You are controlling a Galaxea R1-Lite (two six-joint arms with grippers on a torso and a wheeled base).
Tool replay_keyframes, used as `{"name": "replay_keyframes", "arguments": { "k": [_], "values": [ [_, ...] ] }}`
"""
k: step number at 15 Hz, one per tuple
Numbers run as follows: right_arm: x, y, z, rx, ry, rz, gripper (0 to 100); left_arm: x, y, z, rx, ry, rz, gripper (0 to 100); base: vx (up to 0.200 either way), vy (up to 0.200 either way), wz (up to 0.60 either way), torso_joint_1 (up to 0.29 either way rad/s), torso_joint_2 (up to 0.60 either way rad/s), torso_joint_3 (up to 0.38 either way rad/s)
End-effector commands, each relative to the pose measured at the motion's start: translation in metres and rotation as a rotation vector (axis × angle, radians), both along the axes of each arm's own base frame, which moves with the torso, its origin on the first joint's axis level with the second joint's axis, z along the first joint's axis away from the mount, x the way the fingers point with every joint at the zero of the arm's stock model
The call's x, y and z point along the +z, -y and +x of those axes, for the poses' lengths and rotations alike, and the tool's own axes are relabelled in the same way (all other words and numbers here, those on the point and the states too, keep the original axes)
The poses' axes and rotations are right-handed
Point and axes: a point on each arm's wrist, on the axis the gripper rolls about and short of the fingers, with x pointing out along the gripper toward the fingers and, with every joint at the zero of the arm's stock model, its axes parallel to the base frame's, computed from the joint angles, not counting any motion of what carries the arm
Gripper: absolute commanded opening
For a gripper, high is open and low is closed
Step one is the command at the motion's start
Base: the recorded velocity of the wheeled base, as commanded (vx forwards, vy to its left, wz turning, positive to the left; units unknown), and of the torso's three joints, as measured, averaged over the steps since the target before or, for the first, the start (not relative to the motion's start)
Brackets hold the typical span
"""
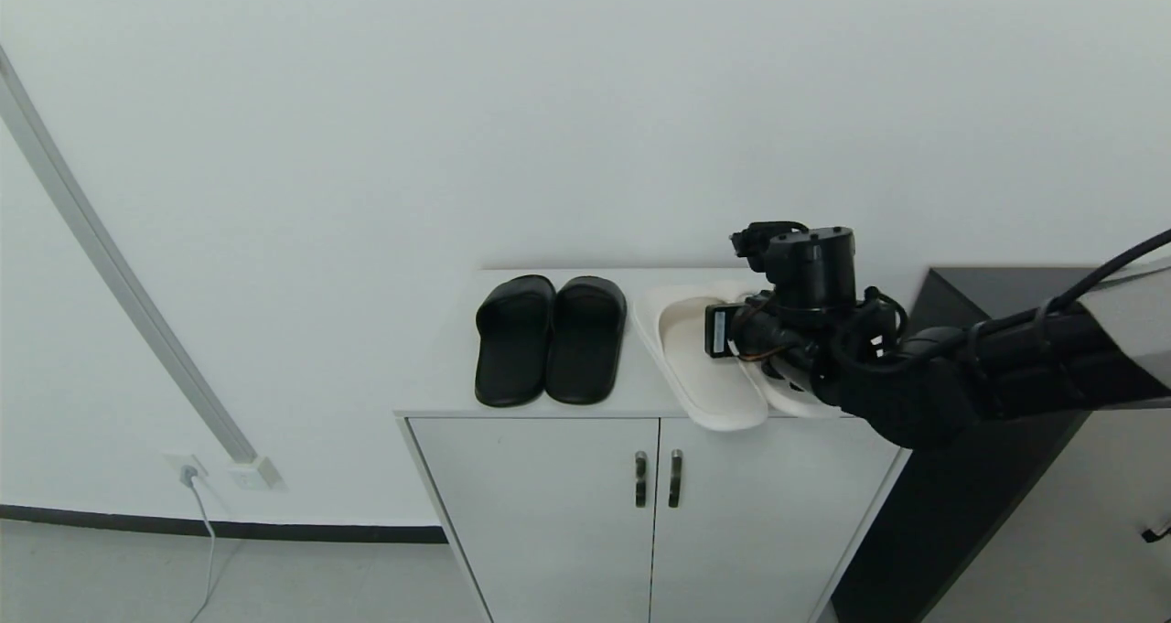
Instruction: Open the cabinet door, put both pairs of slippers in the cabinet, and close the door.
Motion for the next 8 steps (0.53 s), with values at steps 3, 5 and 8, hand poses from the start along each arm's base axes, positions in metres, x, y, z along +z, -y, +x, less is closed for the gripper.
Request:
{"name": "replay_keyframes", "arguments": {
  "k": [3, 5, 8],
  "values": [
    [0.015, 0.038, -0.059, 0.258, 0.064, -0.011, 0, 0.0, 0.0, 0.0, 0.001, 0.0, -0.002, 0, 0.0, 0.0, 0.0, 0.0, 0.0, 0.0],
    [0.007, 0.045, -0.072, 0.345, 0.08, -0.01, 0, 0.0, 0.0, 0.0, 0.001, 0.0, -0.002, 0, 0.0, 0.0, 0.0, 0.0, 0.0, 0.0],
    [0.008, 0.06, -0.1, 0.525, 0.061, 0.025, 0, 0.0, 0.0, 0.0, 0.001, 0.0, -0.003, 0, 0.0, 0.0, 0.0, 0.0, 0.0, 0.0]
  ]
}}
